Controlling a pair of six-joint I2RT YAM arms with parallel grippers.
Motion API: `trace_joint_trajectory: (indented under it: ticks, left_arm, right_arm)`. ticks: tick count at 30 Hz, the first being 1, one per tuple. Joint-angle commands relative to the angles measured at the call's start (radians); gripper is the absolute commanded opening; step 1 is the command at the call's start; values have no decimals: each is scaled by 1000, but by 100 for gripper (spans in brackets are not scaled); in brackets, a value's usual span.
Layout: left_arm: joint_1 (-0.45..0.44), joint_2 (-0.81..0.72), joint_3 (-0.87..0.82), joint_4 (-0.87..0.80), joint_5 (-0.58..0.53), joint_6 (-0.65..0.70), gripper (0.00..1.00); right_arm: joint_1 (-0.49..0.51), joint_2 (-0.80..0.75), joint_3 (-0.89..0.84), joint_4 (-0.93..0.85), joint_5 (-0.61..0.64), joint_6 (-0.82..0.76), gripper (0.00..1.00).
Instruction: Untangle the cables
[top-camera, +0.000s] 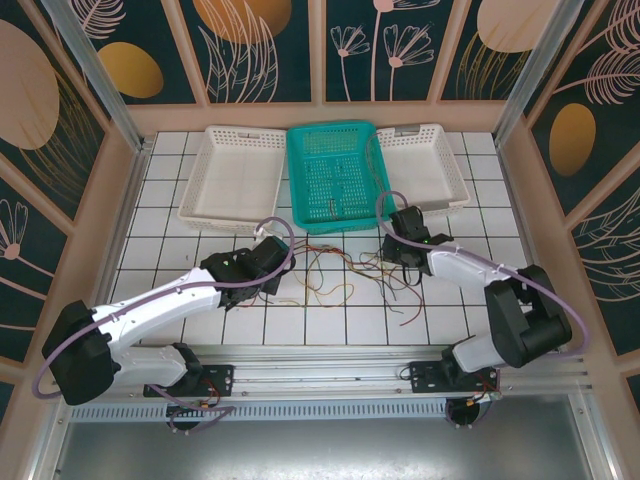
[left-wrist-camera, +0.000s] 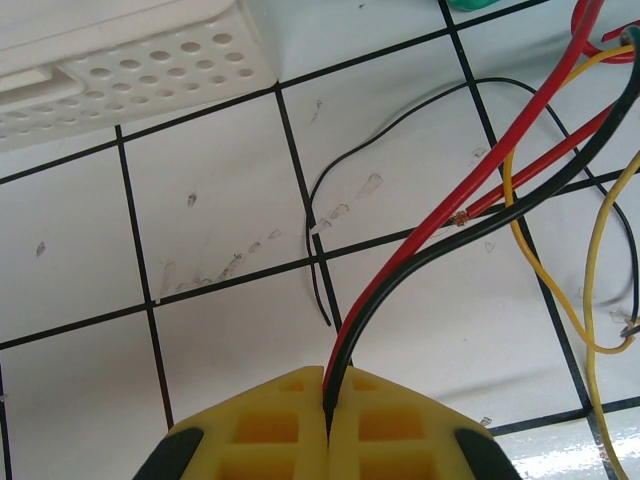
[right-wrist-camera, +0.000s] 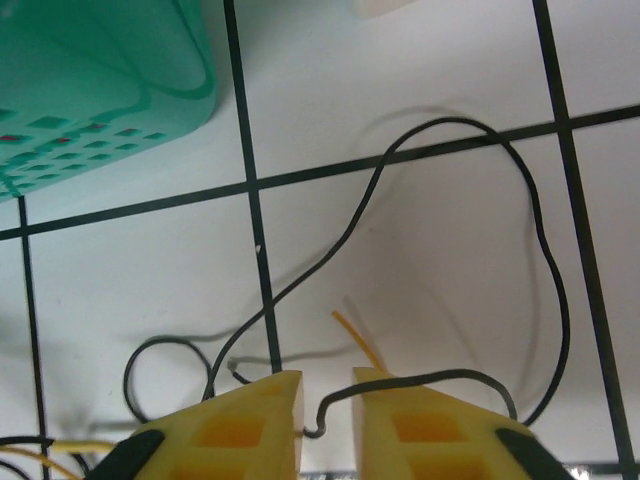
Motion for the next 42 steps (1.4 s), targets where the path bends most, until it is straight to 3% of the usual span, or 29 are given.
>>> trace_joint_trajectory:
  ticks: [1,12,25,32,42]
  left_arm:
    - [-4,9,-8,8,7,9,0]
    - [-4,15,-8,8,11,10,0]
    - [-6,12,-9,11,16,13,0]
    - [-6,23,-7,12,20,15,0]
    - [-8,26,-7,11,21,15,0]
  right_arm:
    - [-15,37,-1,59,-16,6,23]
    - [-43,116,50,104,-19,16,32]
    - [-53,213,102,110,15,27,34]
    - [-64,244,117,102,50,24,28]
    - [-79,282,139,104,78,6,8]
